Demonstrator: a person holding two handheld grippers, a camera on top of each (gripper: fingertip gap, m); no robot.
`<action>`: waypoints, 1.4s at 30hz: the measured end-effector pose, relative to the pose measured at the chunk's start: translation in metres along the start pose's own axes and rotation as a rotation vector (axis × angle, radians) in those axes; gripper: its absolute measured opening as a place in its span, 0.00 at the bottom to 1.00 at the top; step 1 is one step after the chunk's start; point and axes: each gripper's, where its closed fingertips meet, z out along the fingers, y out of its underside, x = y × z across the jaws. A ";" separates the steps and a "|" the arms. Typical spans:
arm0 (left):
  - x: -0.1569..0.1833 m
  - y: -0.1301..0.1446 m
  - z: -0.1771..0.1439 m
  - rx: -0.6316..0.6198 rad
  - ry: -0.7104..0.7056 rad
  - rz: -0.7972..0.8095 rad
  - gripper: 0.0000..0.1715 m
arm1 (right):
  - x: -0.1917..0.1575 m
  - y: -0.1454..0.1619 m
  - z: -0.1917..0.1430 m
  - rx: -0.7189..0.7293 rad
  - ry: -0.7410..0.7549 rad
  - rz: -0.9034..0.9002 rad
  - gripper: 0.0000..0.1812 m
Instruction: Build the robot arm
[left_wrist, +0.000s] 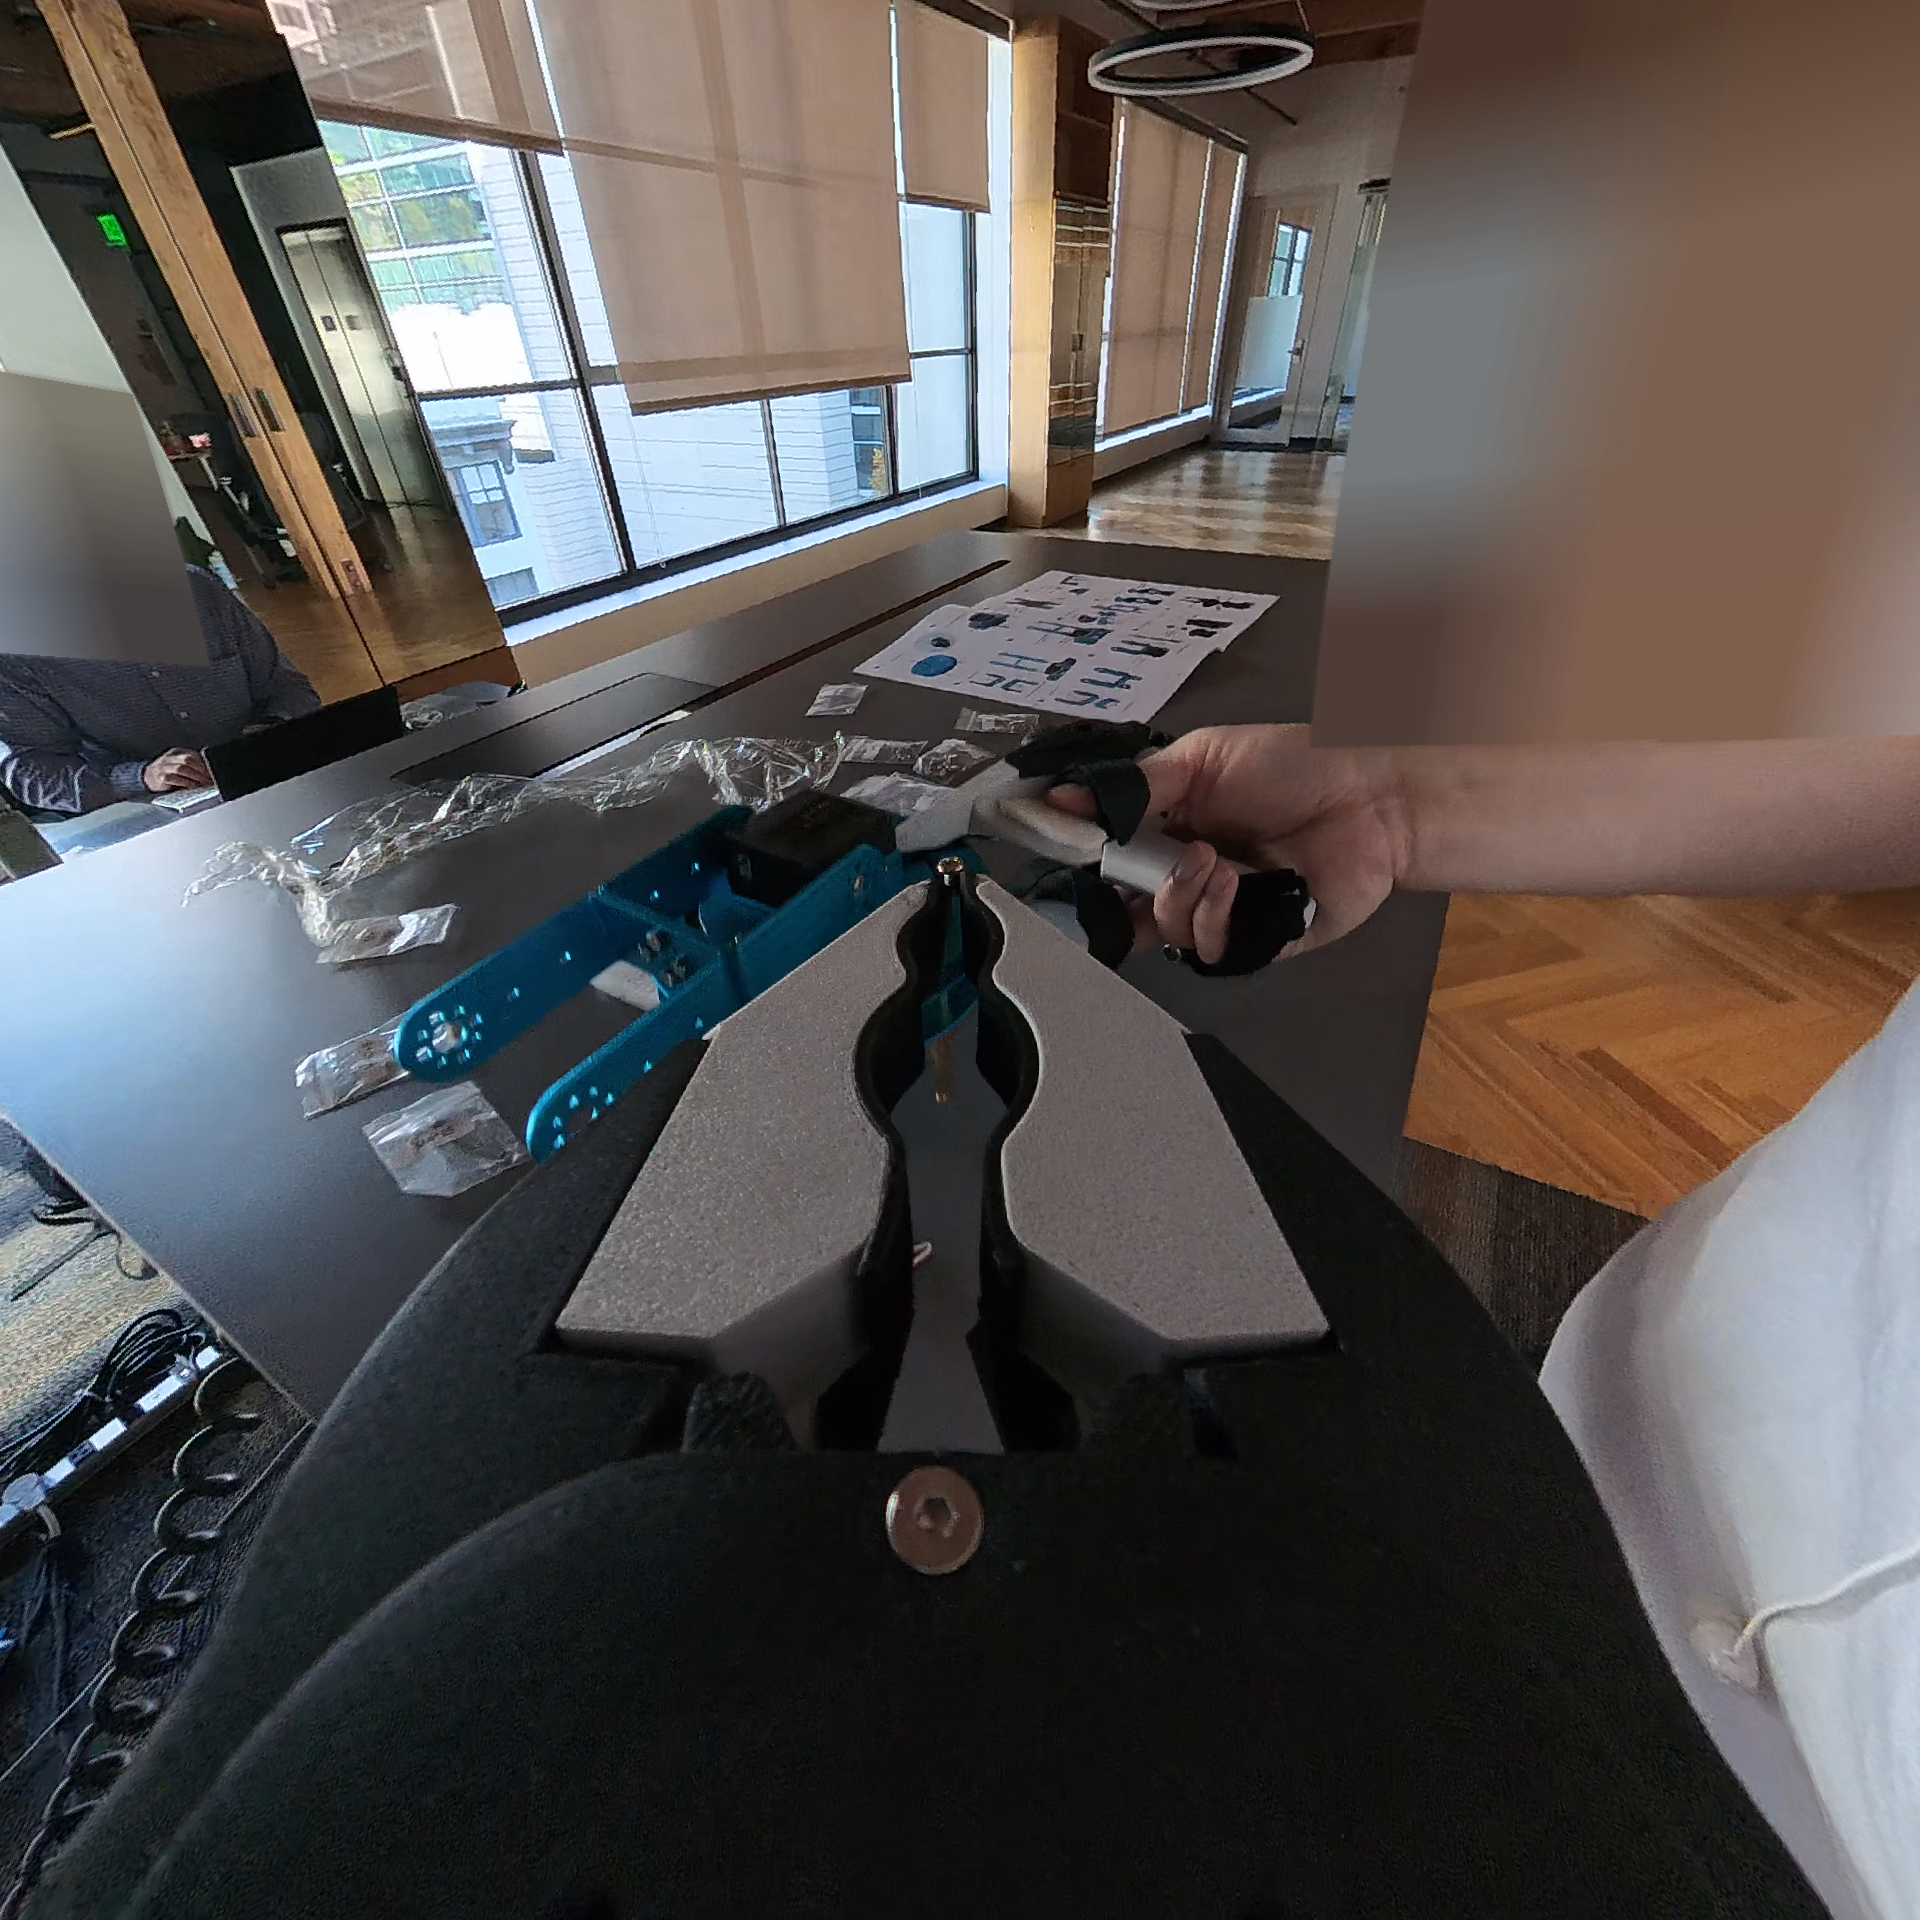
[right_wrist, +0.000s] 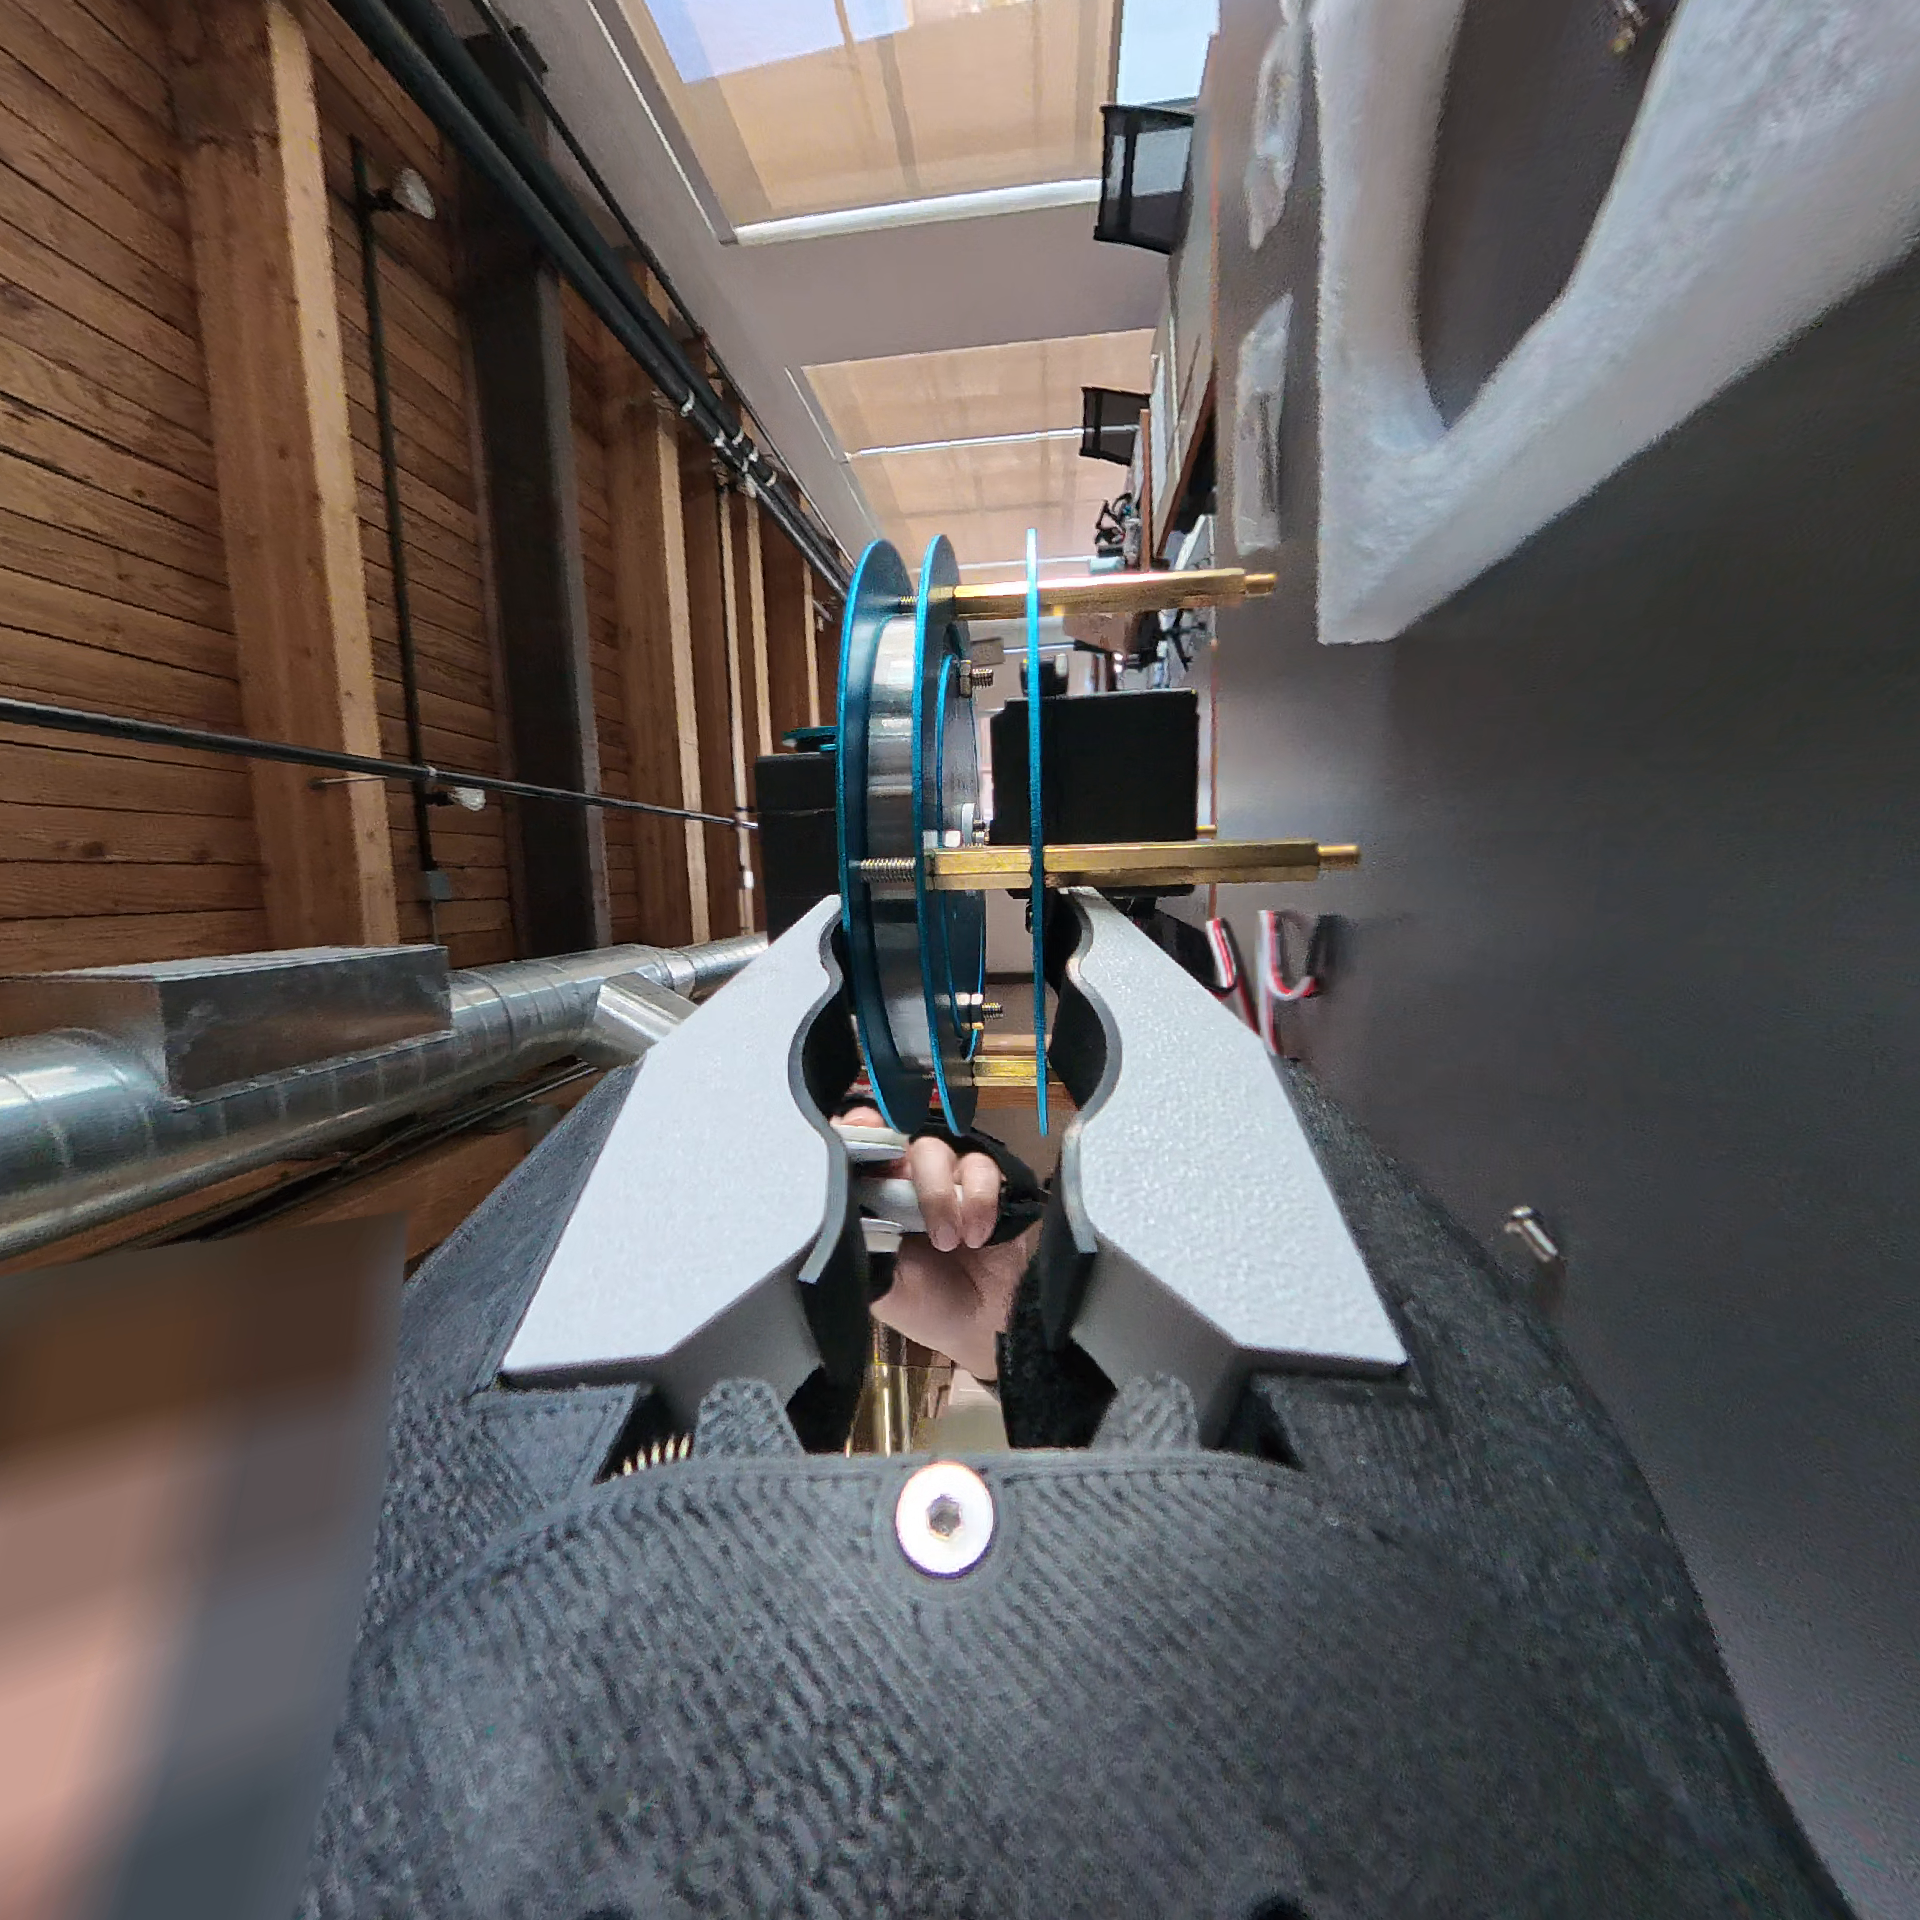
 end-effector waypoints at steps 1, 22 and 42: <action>0.002 -0.001 0.003 -0.001 0.003 0.000 0.01 | -0.006 -0.002 -0.004 0.006 -0.010 -0.002 0.18; 0.116 -0.028 0.183 0.045 0.173 -0.081 0.01 | -0.092 -0.132 -0.311 0.310 0.028 -0.175 0.18; 0.217 -0.056 0.333 0.090 0.103 -0.198 0.00 | -0.084 -0.188 -0.445 0.172 -0.030 -0.072 0.18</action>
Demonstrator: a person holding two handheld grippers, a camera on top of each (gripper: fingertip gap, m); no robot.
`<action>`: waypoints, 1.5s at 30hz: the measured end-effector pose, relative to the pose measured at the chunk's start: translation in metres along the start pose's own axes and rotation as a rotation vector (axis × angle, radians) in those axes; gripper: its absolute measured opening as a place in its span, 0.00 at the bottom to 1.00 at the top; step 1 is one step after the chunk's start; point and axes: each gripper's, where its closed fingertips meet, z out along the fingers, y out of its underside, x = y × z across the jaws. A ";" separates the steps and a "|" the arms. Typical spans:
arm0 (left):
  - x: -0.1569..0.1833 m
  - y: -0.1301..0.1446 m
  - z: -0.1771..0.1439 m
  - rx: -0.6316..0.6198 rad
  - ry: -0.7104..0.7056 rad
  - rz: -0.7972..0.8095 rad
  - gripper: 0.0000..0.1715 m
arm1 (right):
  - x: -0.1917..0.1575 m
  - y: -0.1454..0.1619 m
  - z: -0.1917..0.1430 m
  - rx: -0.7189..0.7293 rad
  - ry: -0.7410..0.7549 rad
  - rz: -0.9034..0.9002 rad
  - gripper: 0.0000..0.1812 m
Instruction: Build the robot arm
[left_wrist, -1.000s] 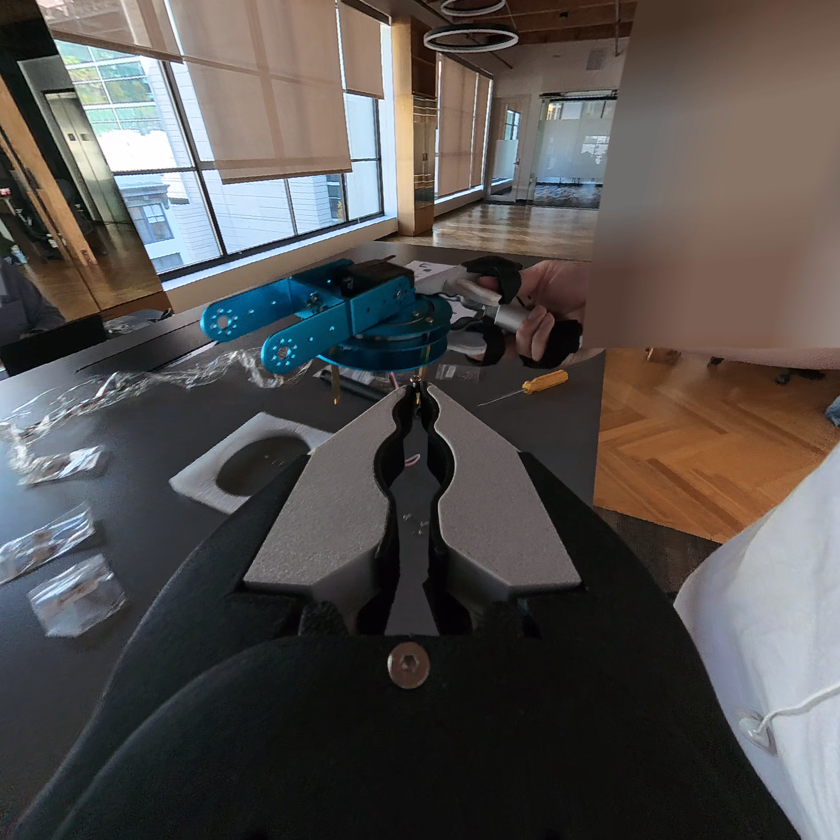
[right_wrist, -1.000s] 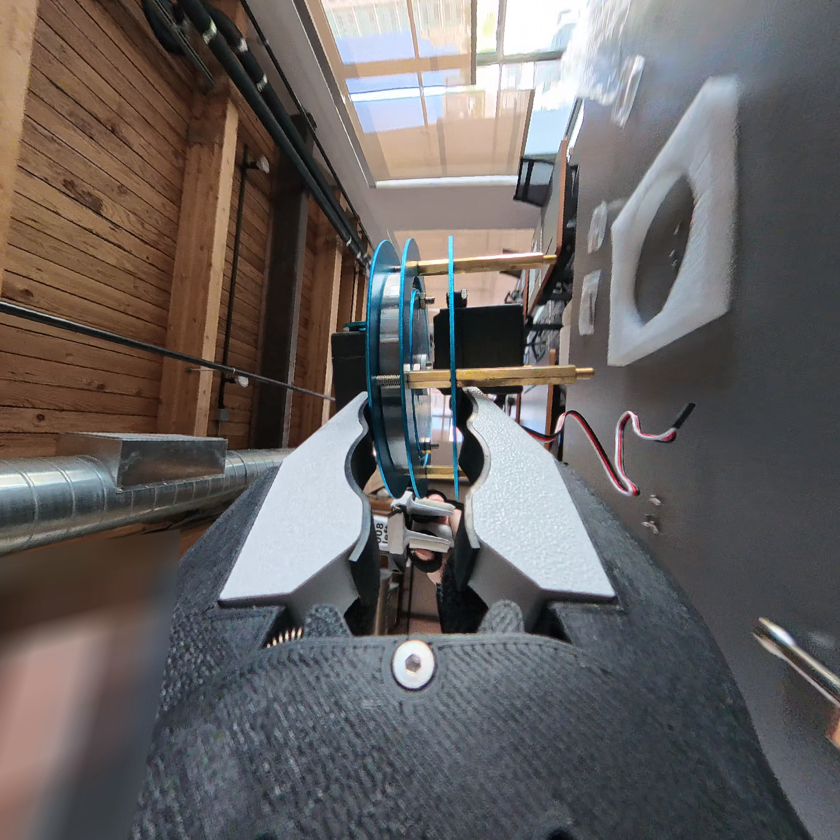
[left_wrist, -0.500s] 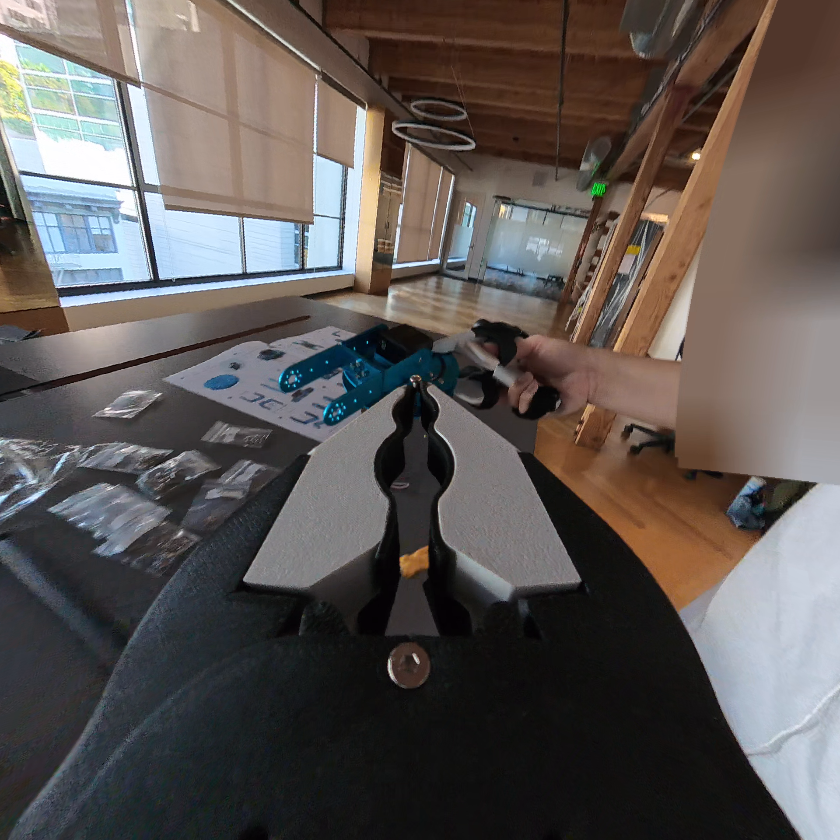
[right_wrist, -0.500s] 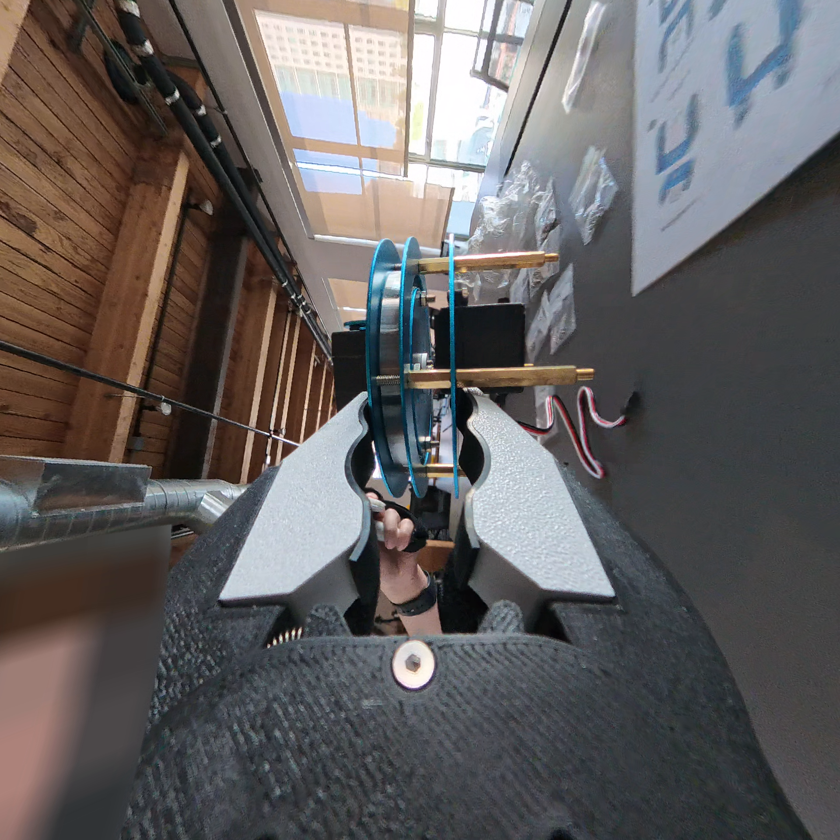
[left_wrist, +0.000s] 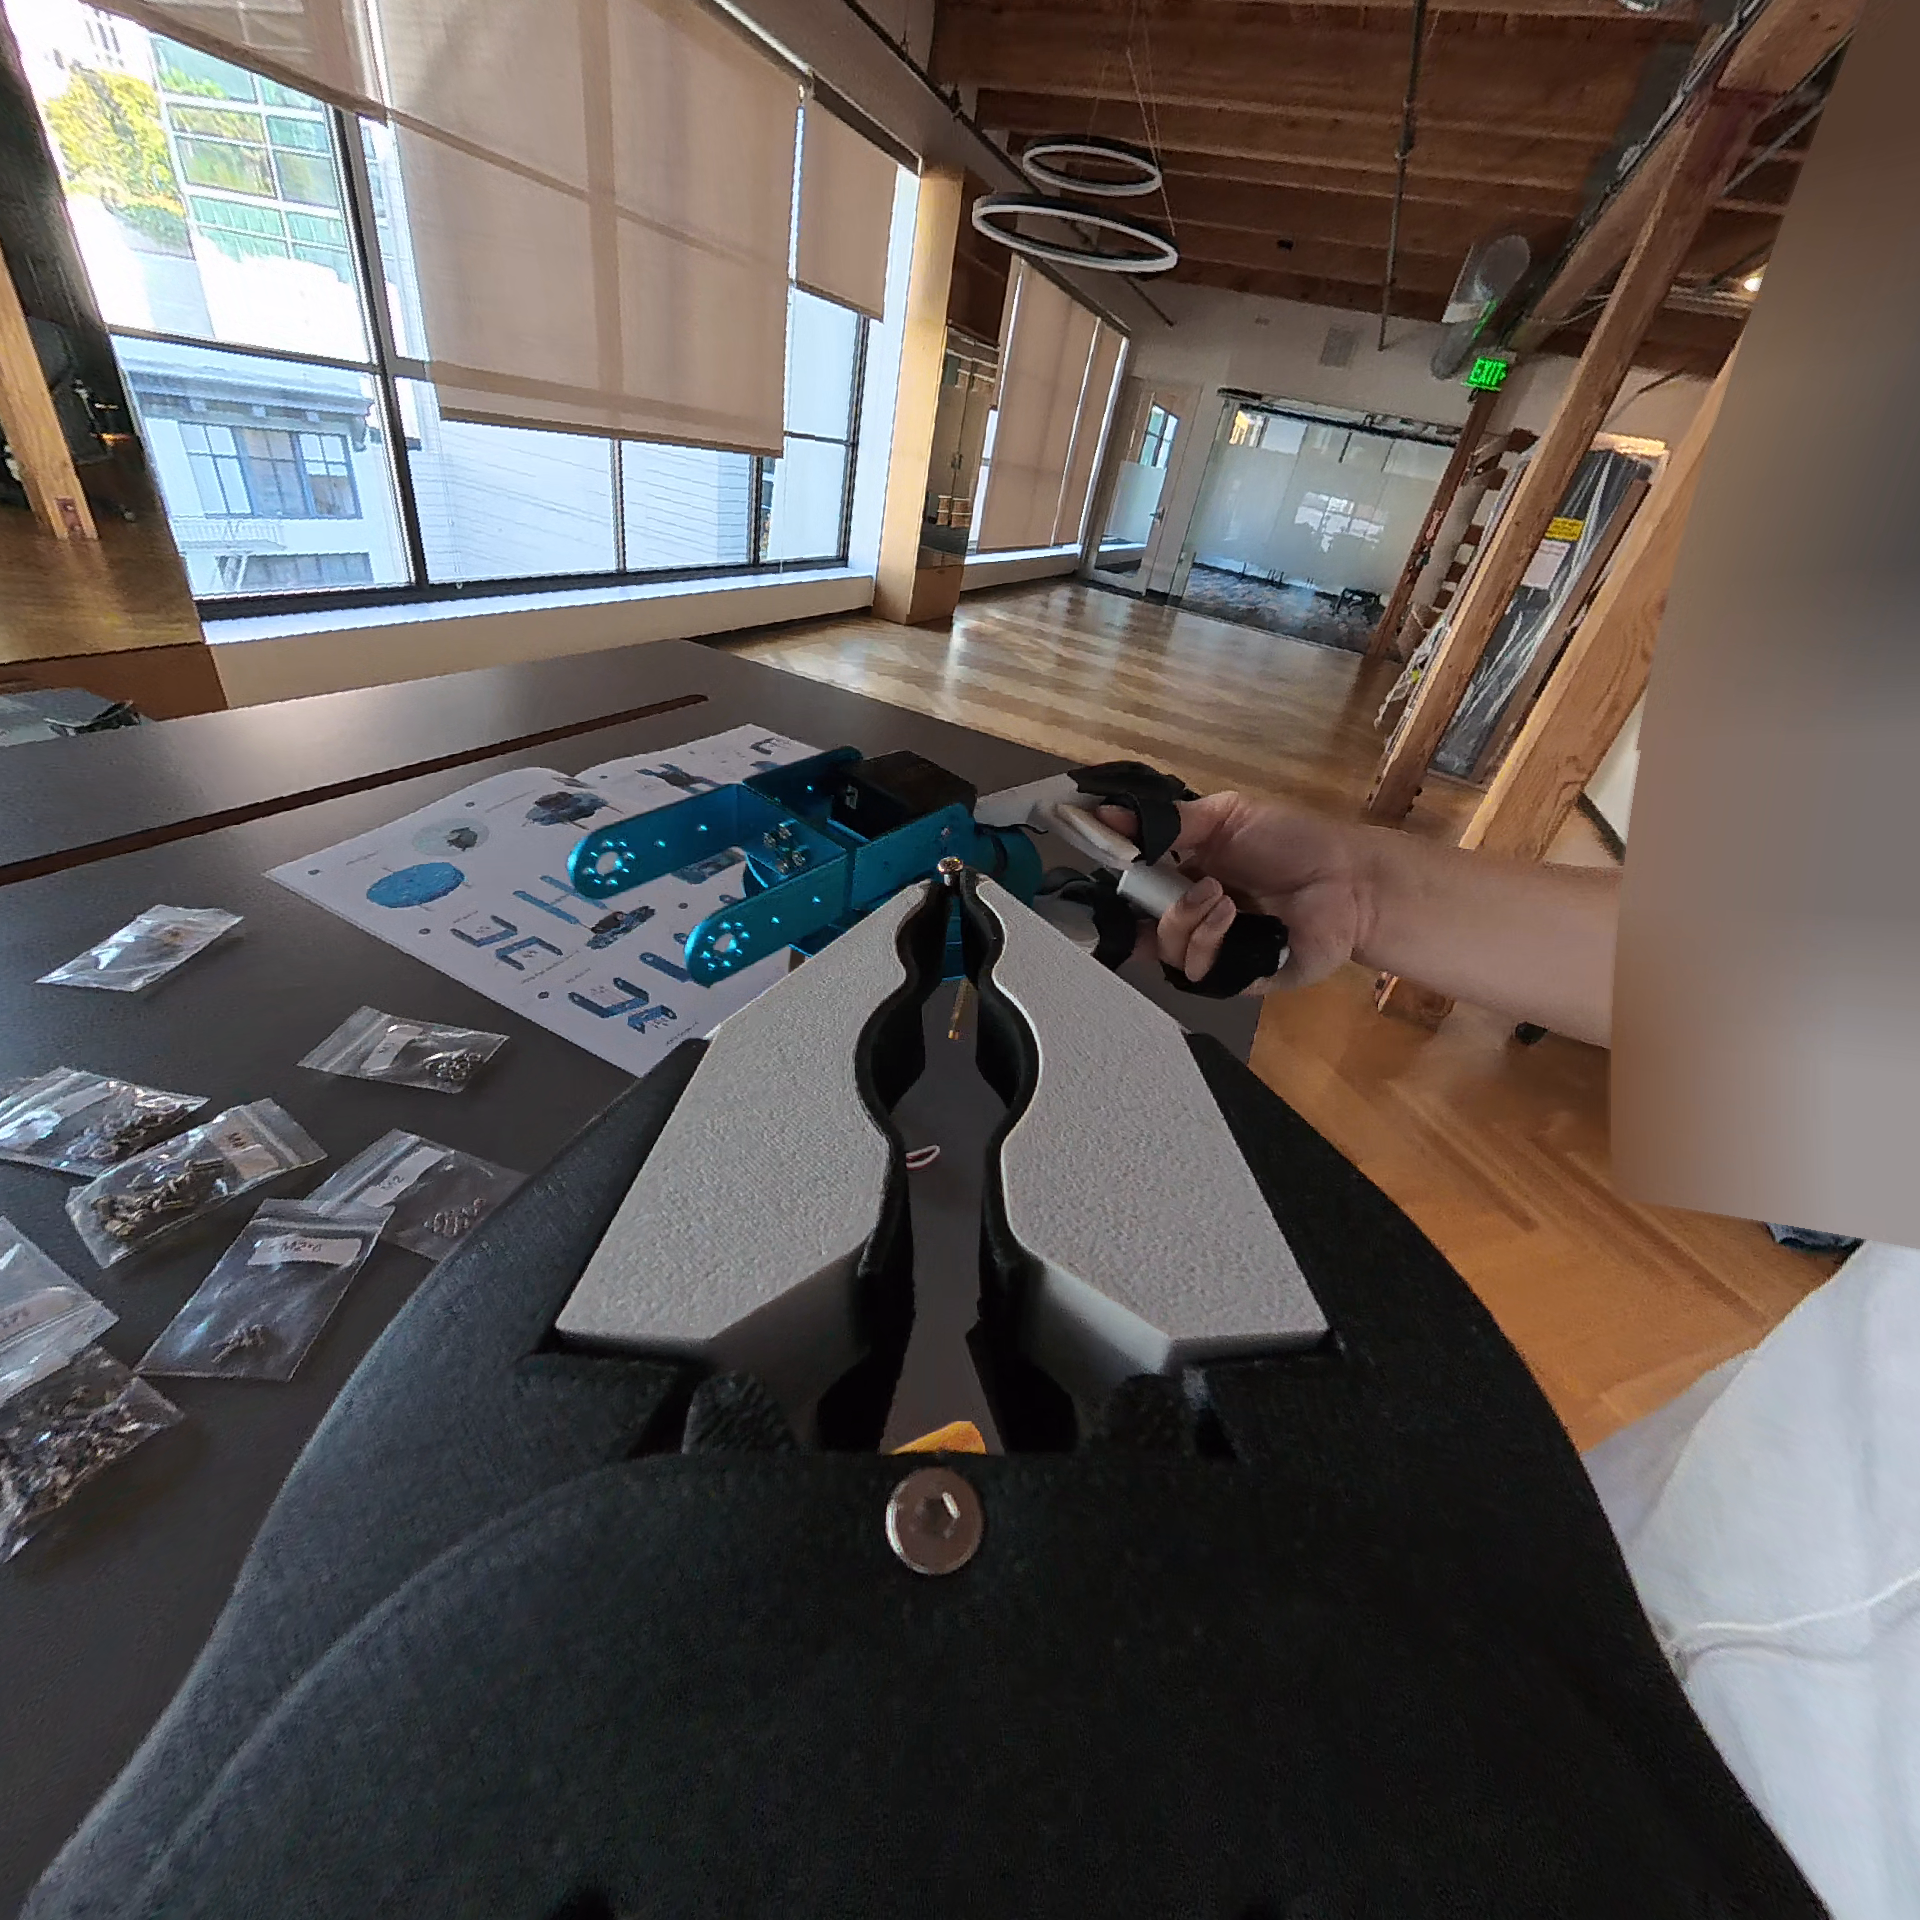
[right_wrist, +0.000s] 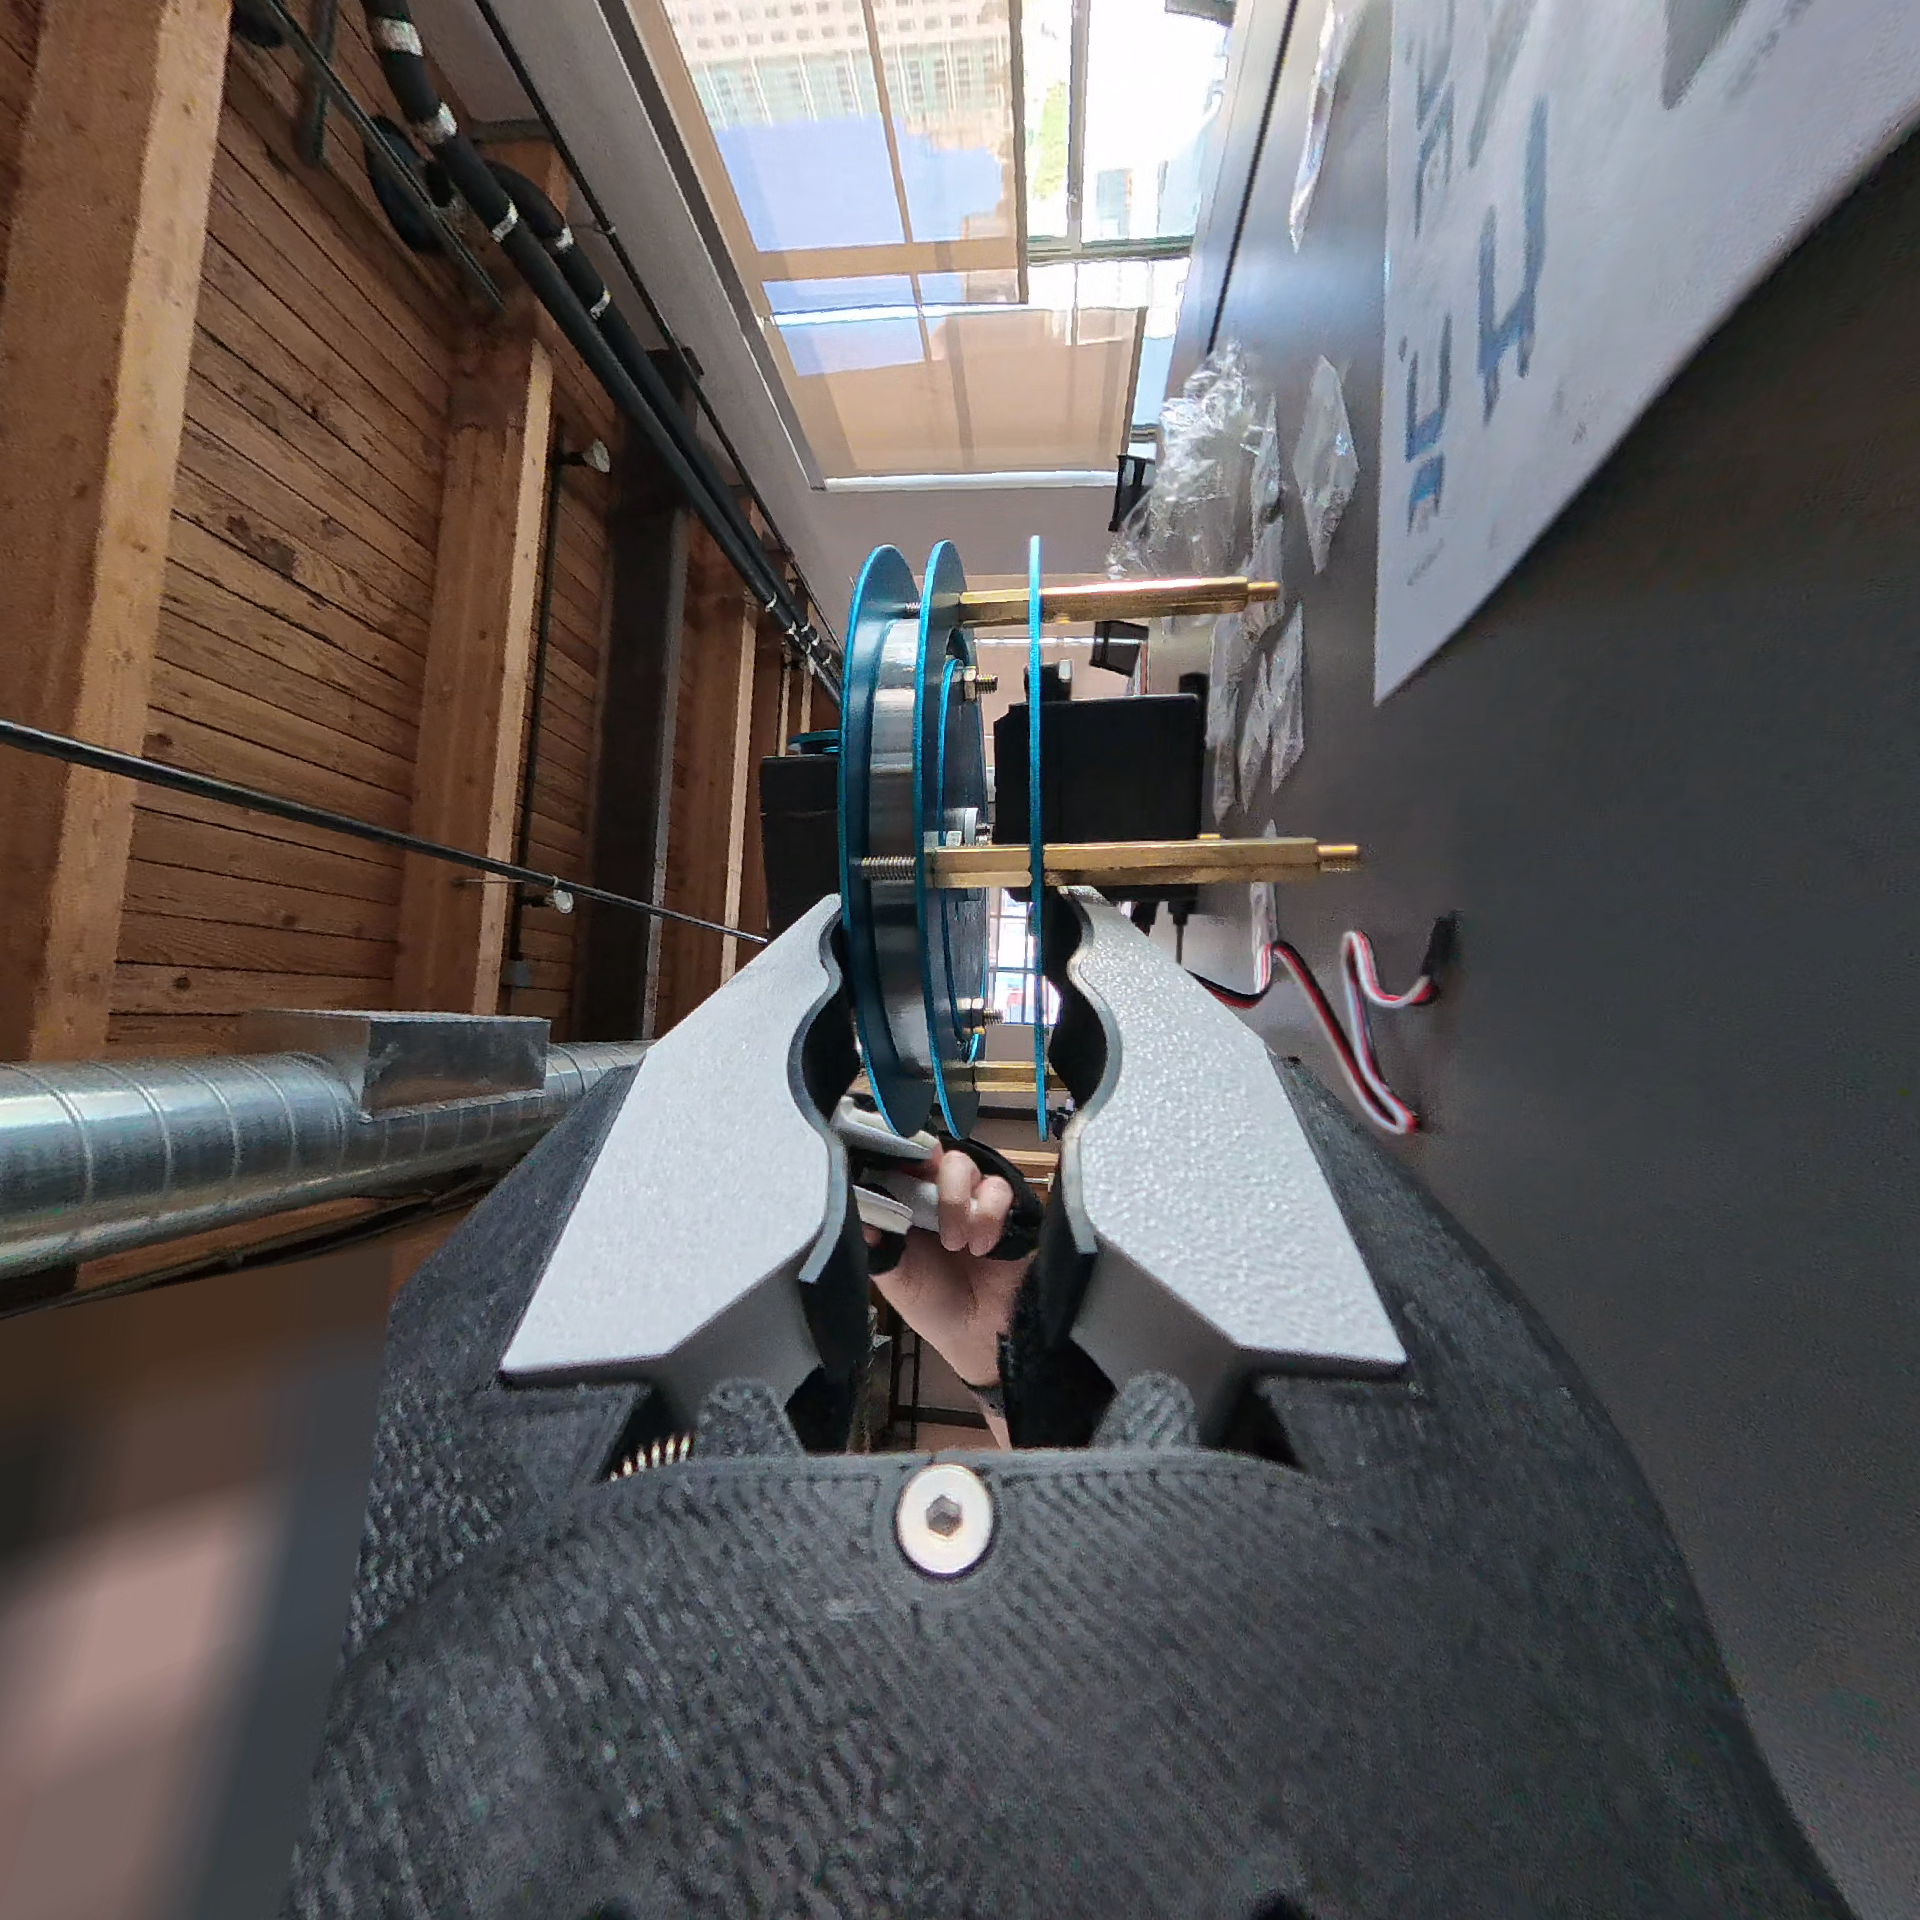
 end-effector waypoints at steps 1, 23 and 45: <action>-0.001 0.000 0.001 0.009 0.007 0.002 0.00 | -0.003 -0.002 0.004 0.002 0.000 -0.008 0.18; -0.034 0.010 -0.020 -0.053 -0.075 0.058 0.00 | 0.043 0.014 0.017 -0.085 0.062 0.001 0.18; 0.016 0.099 0.065 -0.263 -0.274 0.224 0.00 | 0.019 0.007 -0.049 -0.354 0.156 -0.668 0.33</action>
